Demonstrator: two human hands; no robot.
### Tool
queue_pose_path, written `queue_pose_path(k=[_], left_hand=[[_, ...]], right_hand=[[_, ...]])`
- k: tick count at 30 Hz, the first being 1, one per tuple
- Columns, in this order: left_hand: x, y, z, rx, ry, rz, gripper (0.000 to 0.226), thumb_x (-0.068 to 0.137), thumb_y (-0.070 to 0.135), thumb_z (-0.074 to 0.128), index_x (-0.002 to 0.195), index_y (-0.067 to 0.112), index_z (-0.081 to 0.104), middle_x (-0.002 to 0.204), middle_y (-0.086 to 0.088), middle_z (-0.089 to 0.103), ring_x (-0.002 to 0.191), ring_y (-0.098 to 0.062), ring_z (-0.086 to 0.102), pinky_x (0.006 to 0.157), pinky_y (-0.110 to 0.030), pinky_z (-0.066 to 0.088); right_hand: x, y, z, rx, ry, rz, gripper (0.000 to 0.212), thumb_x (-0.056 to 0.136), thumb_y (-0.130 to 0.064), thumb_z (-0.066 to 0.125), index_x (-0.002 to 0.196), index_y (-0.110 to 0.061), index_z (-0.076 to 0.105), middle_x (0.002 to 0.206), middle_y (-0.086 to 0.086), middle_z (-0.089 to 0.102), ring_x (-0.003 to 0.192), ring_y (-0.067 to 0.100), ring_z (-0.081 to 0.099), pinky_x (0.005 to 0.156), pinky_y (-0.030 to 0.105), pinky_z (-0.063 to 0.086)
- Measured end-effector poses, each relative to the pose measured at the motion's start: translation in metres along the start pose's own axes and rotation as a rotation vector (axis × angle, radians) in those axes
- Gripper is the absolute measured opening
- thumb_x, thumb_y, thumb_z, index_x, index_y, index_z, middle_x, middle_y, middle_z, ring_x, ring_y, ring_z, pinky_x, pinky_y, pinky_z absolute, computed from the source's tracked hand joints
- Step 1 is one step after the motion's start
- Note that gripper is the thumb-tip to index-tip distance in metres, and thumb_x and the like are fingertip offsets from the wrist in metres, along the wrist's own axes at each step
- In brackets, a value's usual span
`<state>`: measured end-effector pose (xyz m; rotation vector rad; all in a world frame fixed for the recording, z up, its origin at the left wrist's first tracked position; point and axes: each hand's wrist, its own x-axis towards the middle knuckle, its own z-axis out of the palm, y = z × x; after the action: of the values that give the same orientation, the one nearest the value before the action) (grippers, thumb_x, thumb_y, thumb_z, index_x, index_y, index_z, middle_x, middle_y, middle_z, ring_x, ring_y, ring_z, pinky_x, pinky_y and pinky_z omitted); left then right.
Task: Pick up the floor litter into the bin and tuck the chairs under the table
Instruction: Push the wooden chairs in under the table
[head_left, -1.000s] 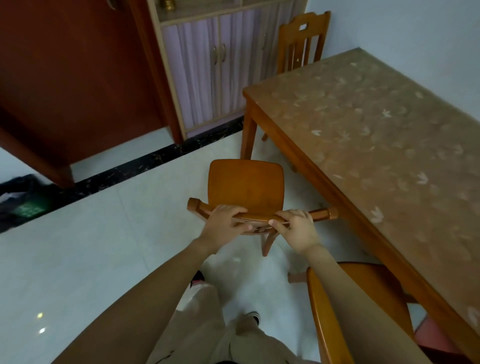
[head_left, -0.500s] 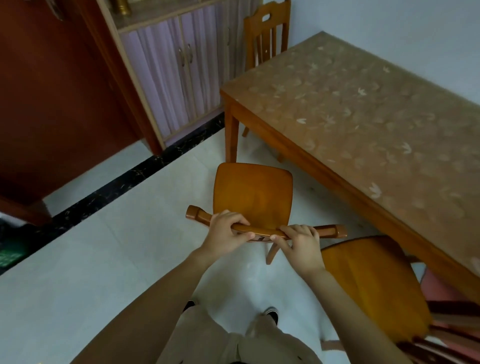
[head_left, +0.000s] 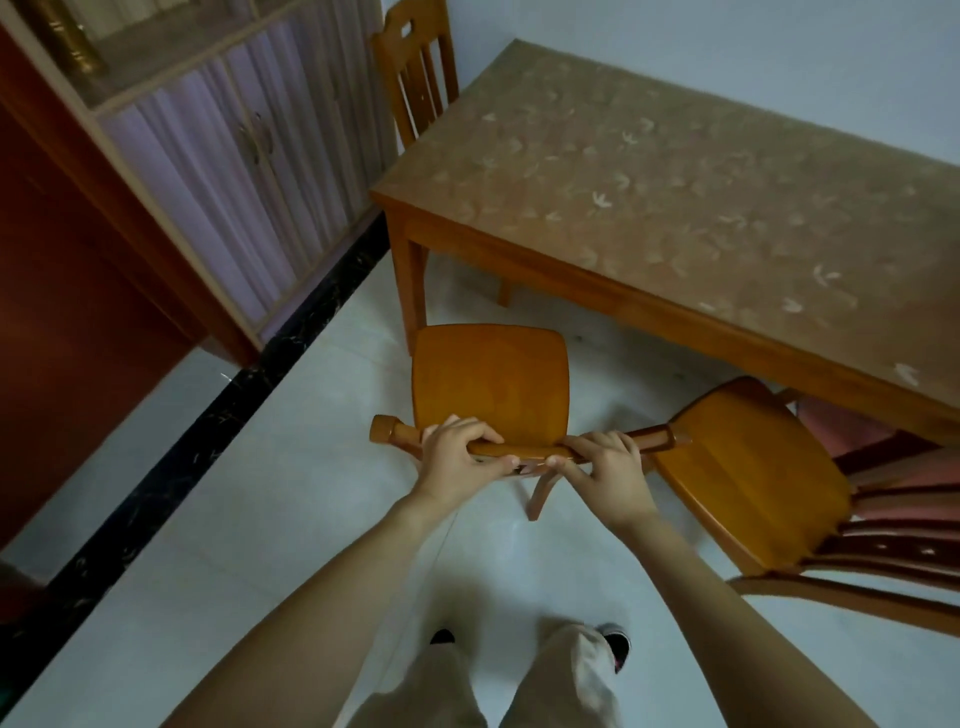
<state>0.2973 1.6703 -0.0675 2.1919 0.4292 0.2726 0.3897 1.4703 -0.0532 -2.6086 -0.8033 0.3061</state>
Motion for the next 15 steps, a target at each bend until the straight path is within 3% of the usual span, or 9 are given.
queue_pose_path(k=[5, 11, 15], left_hand=[[0.002, -0.025, -0.032, -0.023, -0.05, 0.061, 0.028, 0.062, 0.059, 0.073, 0.075, 0.036, 0.065, 0.073, 0.021, 0.059, 0.079, 0.0, 0.05, 0.08, -0.047, 0.044], [0.002, -0.045, -0.053, -0.04, -0.112, 0.045, 0.035, 0.058, 0.07, 0.068, 0.076, 0.04, 0.065, 0.08, 0.022, 0.061, 0.087, -0.007, 0.054, 0.082, -0.048, 0.046], [0.009, -0.047, -0.061, -0.042, -0.144, 0.019, 0.028, 0.055, 0.07, 0.068, 0.07, 0.047, 0.062, 0.079, 0.022, 0.061, 0.089, -0.012, 0.054, 0.082, -0.049, 0.047]], right_hand=[[-0.007, -0.041, 0.013, 0.014, 0.006, 0.06, 0.037, 0.096, -0.051, 0.05, 0.117, -0.026, 0.067, 0.111, -0.001, 0.065, 0.113, 0.023, 0.05, 0.11, 0.039, 0.019], [-0.013, -0.062, 0.035, 0.081, 0.054, 0.1, 0.039, 0.095, -0.055, 0.047, 0.116, -0.029, 0.067, 0.105, -0.005, 0.065, 0.109, 0.02, 0.052, 0.111, 0.042, 0.021], [-0.008, -0.068, 0.039, 0.083, 0.063, 0.111, 0.041, 0.094, -0.057, 0.046, 0.116, -0.03, 0.067, 0.105, -0.005, 0.065, 0.109, 0.02, 0.052, 0.112, 0.043, 0.021]])
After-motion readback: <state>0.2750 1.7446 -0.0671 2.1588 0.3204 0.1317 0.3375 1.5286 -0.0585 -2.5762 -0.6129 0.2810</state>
